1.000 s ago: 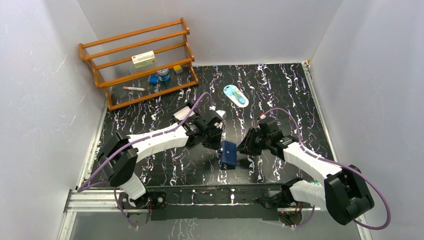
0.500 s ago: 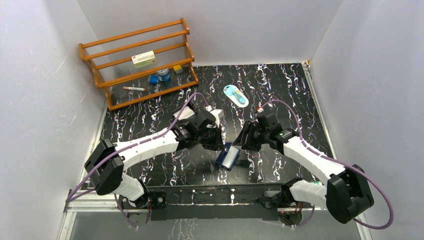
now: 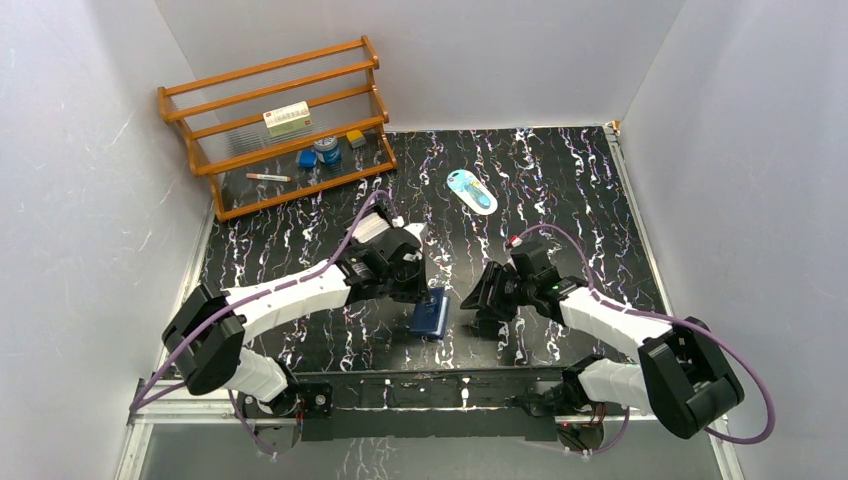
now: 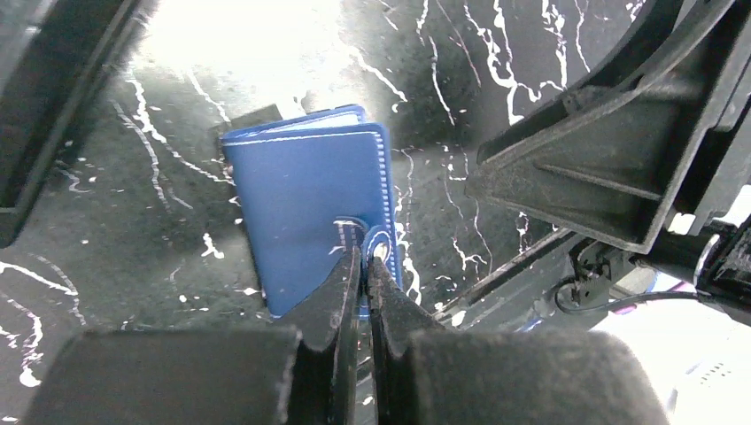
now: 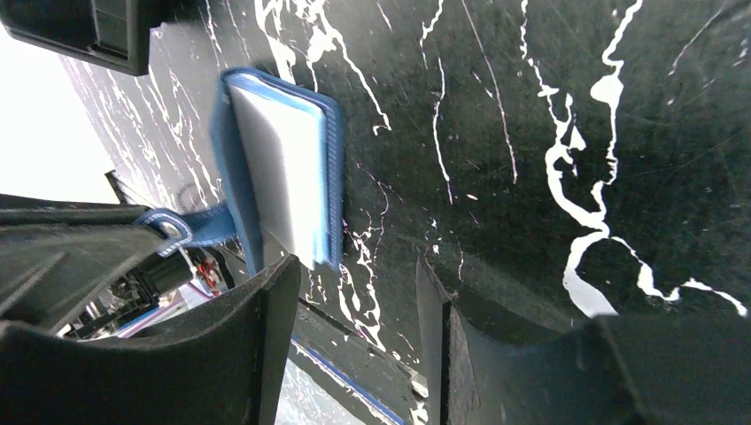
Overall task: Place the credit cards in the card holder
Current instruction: Open the card holder at the center of the board.
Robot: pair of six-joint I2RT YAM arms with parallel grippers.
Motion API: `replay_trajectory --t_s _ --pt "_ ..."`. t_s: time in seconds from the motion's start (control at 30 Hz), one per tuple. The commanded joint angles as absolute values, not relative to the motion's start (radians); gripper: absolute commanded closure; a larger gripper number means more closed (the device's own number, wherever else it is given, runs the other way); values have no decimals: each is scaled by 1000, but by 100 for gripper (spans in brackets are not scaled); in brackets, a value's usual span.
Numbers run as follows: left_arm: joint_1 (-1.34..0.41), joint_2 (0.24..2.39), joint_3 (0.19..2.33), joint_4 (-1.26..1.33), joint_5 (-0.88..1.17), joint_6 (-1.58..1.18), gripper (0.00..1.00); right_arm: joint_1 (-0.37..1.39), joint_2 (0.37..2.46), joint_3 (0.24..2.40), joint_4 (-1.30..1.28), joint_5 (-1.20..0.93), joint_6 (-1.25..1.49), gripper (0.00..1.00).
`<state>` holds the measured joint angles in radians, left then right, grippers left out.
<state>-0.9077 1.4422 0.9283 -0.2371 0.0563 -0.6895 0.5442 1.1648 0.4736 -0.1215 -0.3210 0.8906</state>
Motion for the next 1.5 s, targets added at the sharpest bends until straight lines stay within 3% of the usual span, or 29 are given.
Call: replay_trajectory --t_s 0.0,0.23,0.43,0.53,0.63,0.93,1.17,1.37,1.47 --pt "-871 1373 904 -253 35 -713 100 558 1200 428 89 -394 970 40" --pt "-857 1381 966 -149 242 -813 100 571 1172 405 133 -372 1027 39" --pt "-871 1461 1009 27 379 -974 100 571 867 483 -194 -5 957 36" --pt "-883 1487 982 152 410 -1047 100 570 786 524 -275 61 930 35" --pt "-883 1478 918 185 369 -1052 100 570 782 526 -283 38 926 35" --pt "-882 1447 806 -153 39 -867 100 570 876 458 -165 -91 939 31" --pt "-884 1423 714 -194 -16 -874 100 570 953 418 -90 -186 945 34" --pt "-882 1415 727 -209 -22 -854 100 570 981 410 -16 -243 953 50" --pt "-882 1402 736 -195 8 -851 100 577 1016 437 -18 -286 938 42"
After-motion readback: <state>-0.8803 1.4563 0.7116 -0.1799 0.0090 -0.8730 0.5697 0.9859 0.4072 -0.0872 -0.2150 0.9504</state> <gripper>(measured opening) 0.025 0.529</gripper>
